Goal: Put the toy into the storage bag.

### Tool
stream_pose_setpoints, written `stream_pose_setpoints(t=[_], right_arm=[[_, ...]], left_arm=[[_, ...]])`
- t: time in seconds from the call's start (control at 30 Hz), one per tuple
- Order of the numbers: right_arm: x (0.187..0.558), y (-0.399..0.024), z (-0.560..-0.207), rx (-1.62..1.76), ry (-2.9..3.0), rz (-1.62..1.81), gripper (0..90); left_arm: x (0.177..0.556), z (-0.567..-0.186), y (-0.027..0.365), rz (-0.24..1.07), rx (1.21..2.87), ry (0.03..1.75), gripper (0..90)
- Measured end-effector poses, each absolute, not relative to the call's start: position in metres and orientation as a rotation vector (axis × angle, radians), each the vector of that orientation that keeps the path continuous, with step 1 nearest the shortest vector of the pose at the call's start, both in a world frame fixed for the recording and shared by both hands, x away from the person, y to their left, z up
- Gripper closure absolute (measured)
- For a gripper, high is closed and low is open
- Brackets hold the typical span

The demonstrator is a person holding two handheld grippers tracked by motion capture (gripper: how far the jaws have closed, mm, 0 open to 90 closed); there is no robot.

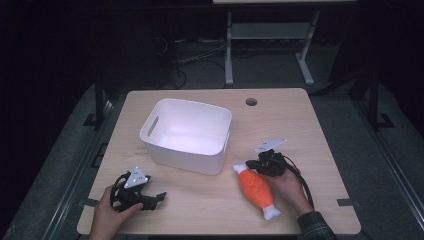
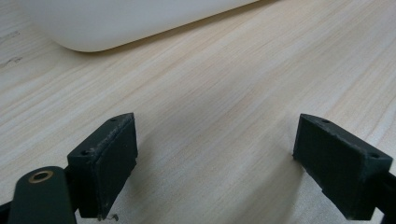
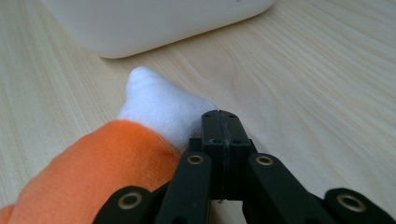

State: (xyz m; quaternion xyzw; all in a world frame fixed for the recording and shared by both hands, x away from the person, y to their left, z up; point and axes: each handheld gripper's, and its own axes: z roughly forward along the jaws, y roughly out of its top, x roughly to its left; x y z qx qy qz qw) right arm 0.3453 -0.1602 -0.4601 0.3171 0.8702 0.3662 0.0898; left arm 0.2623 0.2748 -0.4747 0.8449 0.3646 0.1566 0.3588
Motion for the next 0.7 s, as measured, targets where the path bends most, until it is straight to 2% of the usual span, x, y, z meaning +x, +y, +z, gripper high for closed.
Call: stream_pose_setpoints(t=[0.7], right_arm=[[0.336,-0.141,-0.453,0.788,2.671,1.167,89.5]], left_arm=[[0.262,-0.475,0.275,0.404,2.18,0.94,12.8]])
